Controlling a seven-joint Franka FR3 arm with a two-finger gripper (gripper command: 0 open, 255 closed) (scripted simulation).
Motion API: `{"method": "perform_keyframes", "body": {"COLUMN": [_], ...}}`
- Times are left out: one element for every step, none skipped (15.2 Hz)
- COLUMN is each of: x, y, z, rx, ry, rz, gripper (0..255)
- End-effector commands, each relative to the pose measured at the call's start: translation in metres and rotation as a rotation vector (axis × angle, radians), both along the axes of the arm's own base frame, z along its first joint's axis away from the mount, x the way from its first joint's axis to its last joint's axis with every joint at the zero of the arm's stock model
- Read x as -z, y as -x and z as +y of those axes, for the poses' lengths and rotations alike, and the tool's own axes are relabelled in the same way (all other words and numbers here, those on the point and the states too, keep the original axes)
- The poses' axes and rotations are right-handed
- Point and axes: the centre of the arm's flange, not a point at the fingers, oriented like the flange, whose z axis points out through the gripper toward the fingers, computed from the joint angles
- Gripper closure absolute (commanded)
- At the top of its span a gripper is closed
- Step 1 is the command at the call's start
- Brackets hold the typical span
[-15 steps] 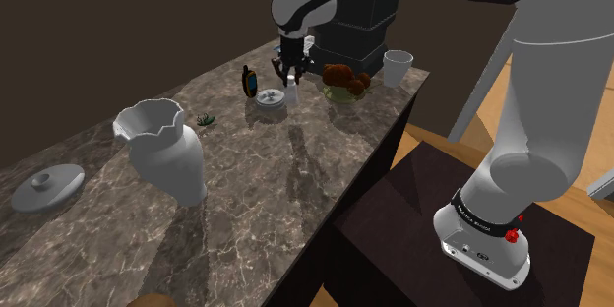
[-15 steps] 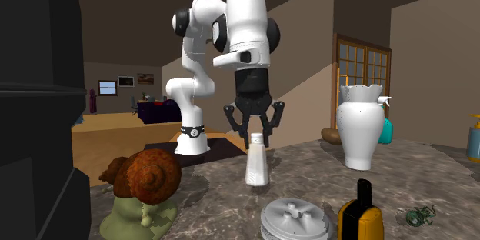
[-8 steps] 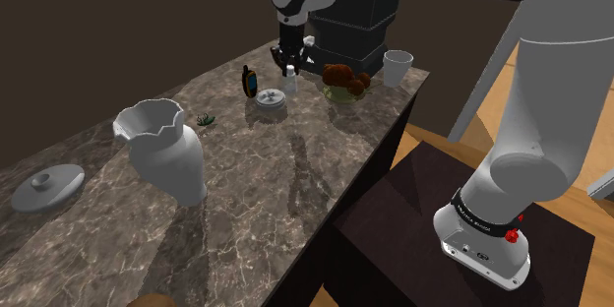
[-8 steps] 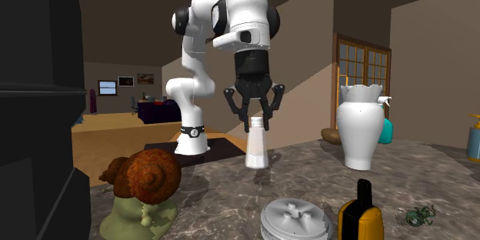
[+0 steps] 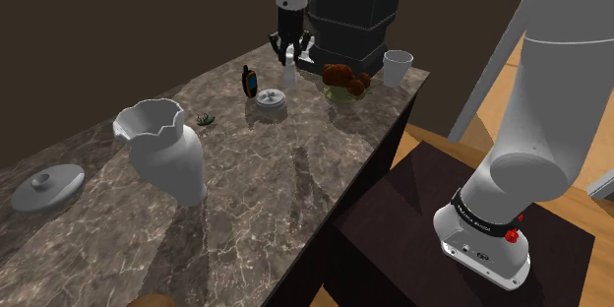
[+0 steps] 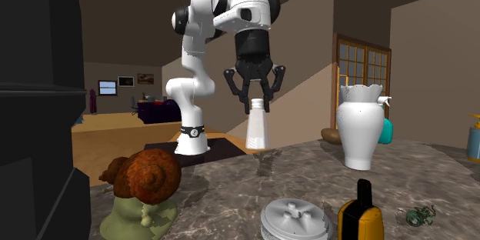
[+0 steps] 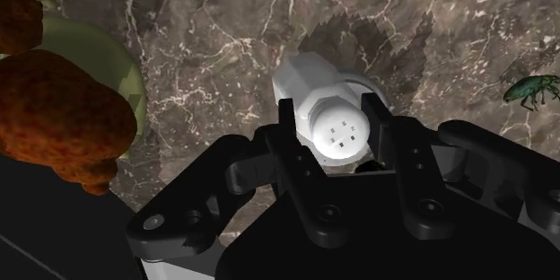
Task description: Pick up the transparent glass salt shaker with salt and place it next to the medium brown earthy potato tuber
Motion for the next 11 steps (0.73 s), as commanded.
{"method": "perform_keyframes", "body": {"x": [-0.012, -0.017, -0.022, -0.028, -0.033, -0.038, -0.039, -0.039, -0.039, -0.039, -0.039], "y": [0.000, 0.000, 0.000, 0.000, 0.000, 0.000, 0.000, 0.007, 0.015, 0.022, 0.029], "z": [0.000, 0.000, 0.000, 0.000, 0.000, 0.000, 0.000, 0.011, 0.022, 0.033, 0.044], "rx": [0.000, 0.000, 0.000, 0.000, 0.000, 0.000, 0.000, 0.000, 0.000, 0.000, 0.000], "ry": [0.000, 0.000, 0.000, 0.000, 0.000, 0.000, 0.000, 0.000, 0.000, 0.000, 0.000], "rz": [0.000, 0.000, 0.000, 0.000, 0.000, 0.000, 0.000, 0.000, 0.000, 0.000, 0.000], "gripper": [255, 255, 255, 255, 255, 255, 255, 255, 255, 255, 255]}}
